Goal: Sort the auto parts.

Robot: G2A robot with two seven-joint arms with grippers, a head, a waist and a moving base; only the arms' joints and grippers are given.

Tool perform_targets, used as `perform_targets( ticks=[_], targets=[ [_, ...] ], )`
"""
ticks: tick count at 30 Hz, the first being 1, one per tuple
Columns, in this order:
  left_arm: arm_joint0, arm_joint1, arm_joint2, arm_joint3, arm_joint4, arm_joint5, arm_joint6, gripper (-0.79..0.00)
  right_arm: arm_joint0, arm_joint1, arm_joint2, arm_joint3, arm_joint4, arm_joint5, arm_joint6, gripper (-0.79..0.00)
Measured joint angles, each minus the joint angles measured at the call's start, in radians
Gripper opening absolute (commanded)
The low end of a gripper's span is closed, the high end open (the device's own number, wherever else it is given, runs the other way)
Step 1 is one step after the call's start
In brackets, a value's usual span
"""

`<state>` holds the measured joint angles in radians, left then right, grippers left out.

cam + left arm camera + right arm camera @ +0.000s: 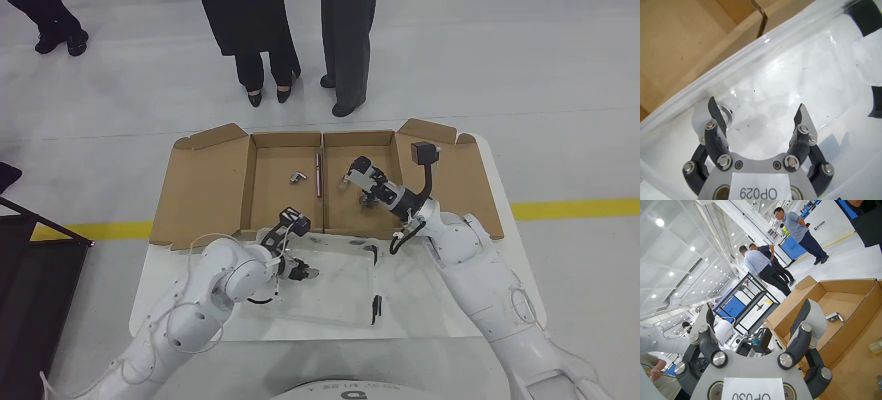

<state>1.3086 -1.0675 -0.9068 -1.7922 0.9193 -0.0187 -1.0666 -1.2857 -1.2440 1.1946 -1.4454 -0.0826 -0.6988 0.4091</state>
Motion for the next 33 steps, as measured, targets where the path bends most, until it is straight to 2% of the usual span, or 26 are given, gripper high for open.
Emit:
perform_targets(
  ticks=[6, 13, 16, 24, 29, 33],
  targets=[
    [0.029, 0.006, -0.027, -0.014, 0.005, 0.001, 0.023, -0.055, 0.0, 0.0, 0.0, 0.0, 0.0, 0.0, 0.0, 0.0],
    [0.019, 0.004, -0.033, 0.016, -0.003, -0.009, 0.032, -0.071, 0.0, 0.0, 0.0, 0.0, 0.0, 0.0, 0.0, 0.0],
    [0.013, 0.002, -0.026, 0.02, -0.021, -0.032, 0.019, -0.071, 0.0, 0.0, 0.0, 0.0, 0.0, 0.0, 0.0, 0.0],
    [-0.008, -0.001, -0.003, 0.004, -0.122, -0.164, -0.028, -0.043, 0.0, 0.0, 0.0, 0.0, 0.0, 0.0, 0.0, 0.0],
    [0.004, 0.005, -0.013, -0.015, -0.127, -0.194, -0.024, -0.046, 0.0, 0.0, 0.0, 0.0, 0.0, 0.0, 0.0, 0.0],
    [0.025, 0.012, -0.036, -0.03, -0.094, -0.177, 0.005, -0.046, 0.0, 0.0, 0.0, 0.0, 0.0, 0.0, 0.0, 0.0]
  ],
)
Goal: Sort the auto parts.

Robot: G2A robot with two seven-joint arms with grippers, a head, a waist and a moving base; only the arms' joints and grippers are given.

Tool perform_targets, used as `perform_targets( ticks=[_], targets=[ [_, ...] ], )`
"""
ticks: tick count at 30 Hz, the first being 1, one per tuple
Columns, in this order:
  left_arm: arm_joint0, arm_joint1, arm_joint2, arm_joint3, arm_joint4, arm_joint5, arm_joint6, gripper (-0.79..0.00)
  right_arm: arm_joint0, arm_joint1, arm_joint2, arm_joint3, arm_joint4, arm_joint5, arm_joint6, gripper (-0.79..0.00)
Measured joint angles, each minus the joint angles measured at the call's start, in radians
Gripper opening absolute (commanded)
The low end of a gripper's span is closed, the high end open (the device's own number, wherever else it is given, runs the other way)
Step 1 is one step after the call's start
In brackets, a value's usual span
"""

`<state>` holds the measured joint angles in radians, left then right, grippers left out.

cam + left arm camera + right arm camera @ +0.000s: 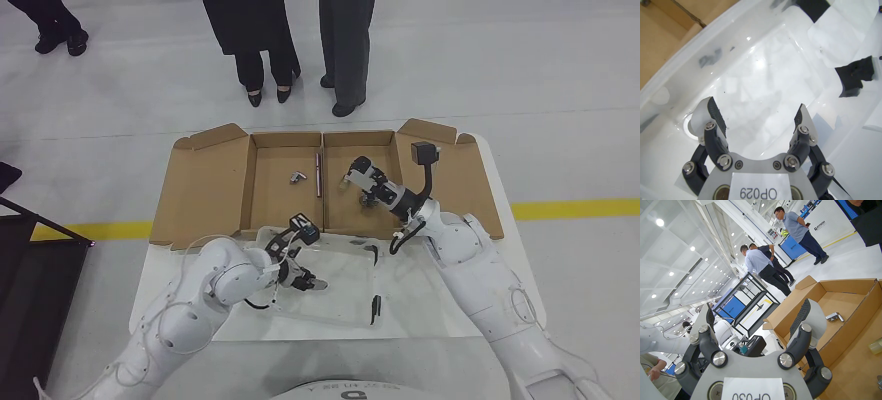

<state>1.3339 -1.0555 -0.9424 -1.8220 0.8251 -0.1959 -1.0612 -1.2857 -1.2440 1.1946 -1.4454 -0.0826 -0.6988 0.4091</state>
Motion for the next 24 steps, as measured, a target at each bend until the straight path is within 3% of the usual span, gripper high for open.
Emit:
perform_targets(
  ticks=[12, 17, 24],
  targets=[
    [0.029, 0.007, -0.017, -0.009, 0.069, 0.054, 0.035, -0.052, 0.0, 0.0, 0.0, 0.0, 0.0, 0.0, 0.0, 0.0],
    [0.019, 0.002, -0.005, -0.005, 0.106, 0.106, 0.042, -0.055, 0.0, 0.0, 0.0, 0.0, 0.0, 0.0, 0.0, 0.0],
    [-0.019, -0.008, 0.02, 0.028, 0.056, 0.094, -0.013, -0.068, 0.0, 0.0, 0.0, 0.0, 0.0, 0.0, 0.0, 0.0]
  ],
)
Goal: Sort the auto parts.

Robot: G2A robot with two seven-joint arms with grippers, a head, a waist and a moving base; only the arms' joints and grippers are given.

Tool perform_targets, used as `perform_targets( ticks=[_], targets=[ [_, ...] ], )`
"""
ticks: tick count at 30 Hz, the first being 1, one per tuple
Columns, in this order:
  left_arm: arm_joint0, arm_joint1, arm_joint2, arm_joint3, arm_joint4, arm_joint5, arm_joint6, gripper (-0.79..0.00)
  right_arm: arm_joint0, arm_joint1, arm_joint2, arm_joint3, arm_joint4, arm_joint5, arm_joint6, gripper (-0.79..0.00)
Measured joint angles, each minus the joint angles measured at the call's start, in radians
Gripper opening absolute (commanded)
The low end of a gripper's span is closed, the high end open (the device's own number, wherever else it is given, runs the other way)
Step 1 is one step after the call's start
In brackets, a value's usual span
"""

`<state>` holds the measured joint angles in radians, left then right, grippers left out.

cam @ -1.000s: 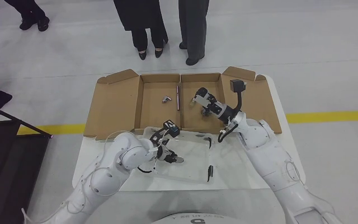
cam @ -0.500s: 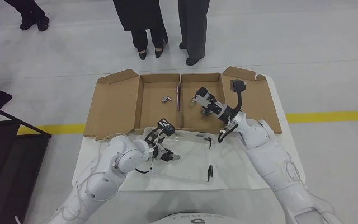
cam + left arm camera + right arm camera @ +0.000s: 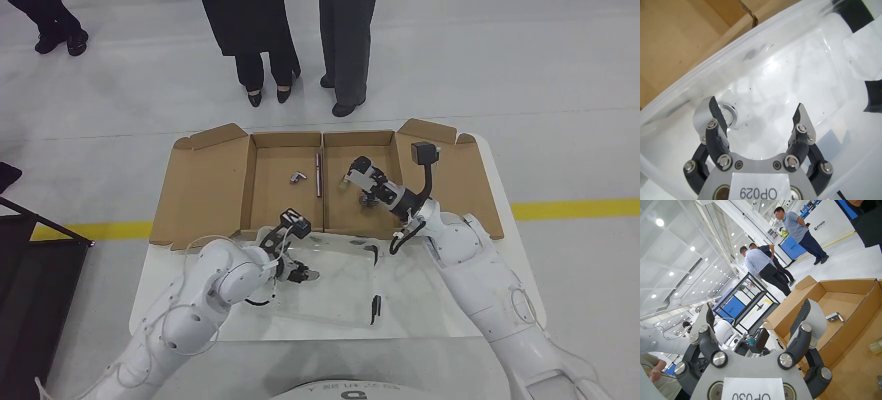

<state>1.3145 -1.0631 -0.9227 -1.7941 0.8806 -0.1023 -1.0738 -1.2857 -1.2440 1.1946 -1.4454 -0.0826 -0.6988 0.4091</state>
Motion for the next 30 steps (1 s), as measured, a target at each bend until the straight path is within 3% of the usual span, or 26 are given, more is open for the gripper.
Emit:
perform_targets(
  ticks=[11, 22, 30],
  targets=[
    [-0.076, -0.018, 0.063, 0.032, -0.142, -0.094, -0.101, -0.049, 0.0, 0.0, 0.0, 0.0, 0.0, 0.0, 0.0, 0.0],
    [-0.039, -0.008, 0.036, -0.028, -0.01, 0.055, -0.081, -0.083, 0.0, 0.0, 0.0, 0.0, 0.0, 0.0, 0.0, 0.0],
    [-0.037, -0.008, 0.026, -0.012, 0.014, 0.097, -0.078, -0.111, 0.0, 0.0, 0.0, 0.0, 0.0, 0.0, 0.0, 0.0]
  ],
)
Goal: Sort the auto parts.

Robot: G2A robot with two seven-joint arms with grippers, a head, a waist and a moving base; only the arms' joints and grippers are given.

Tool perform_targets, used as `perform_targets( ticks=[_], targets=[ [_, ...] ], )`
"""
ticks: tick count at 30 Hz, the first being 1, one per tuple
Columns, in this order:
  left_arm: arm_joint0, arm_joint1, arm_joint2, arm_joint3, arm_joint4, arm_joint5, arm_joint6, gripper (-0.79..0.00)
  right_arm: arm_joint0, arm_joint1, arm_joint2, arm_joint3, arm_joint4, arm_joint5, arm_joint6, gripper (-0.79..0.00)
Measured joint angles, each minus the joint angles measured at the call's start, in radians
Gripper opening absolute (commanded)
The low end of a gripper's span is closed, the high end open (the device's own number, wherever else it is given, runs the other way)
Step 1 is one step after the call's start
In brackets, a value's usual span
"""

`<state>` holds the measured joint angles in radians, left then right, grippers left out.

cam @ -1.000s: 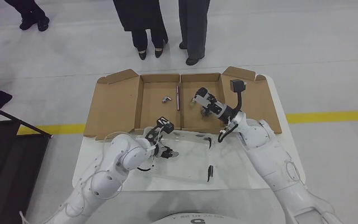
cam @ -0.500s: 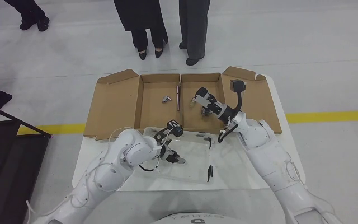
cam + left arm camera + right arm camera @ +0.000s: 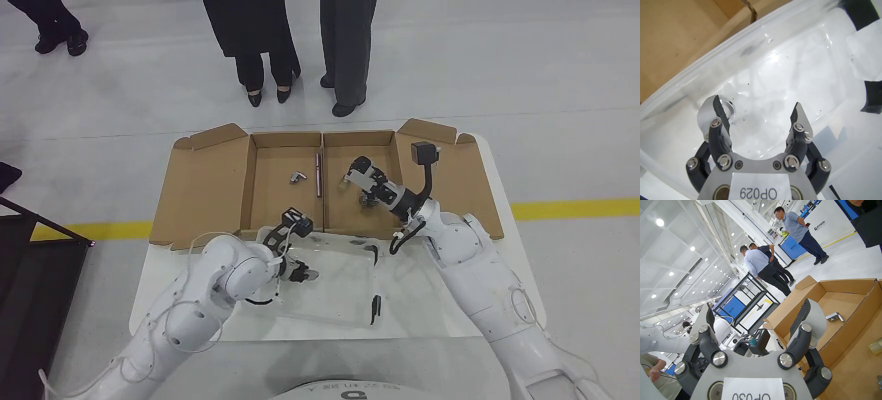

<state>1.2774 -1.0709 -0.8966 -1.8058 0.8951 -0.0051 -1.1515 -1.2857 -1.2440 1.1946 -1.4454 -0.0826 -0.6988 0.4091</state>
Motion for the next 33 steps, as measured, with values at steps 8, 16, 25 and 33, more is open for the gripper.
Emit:
perform_targets(
  ticks=[8, 16, 25, 33],
  targets=[
    [-0.041, -0.014, 0.027, 0.065, -0.017, 0.002, -0.01, -0.114, 0.0, 0.0, 0.0, 0.0, 0.0, 0.0, 0.0, 0.0],
    [-0.088, -0.032, 0.072, 0.115, -0.056, -0.018, -0.03, -0.102, 0.0, 0.0, 0.0, 0.0, 0.0, 0.0, 0.0, 0.0],
    [-0.12, -0.049, 0.131, 0.135, -0.127, -0.107, -0.072, -0.086, 0.0, 0.0, 0.0, 0.0, 0.0, 0.0, 0.0, 0.0],
    [-0.141, -0.061, 0.18, 0.123, -0.153, -0.192, -0.059, -0.055, 0.0, 0.0, 0.0, 0.0, 0.0, 0.0, 0.0, 0.0]
  ],
)
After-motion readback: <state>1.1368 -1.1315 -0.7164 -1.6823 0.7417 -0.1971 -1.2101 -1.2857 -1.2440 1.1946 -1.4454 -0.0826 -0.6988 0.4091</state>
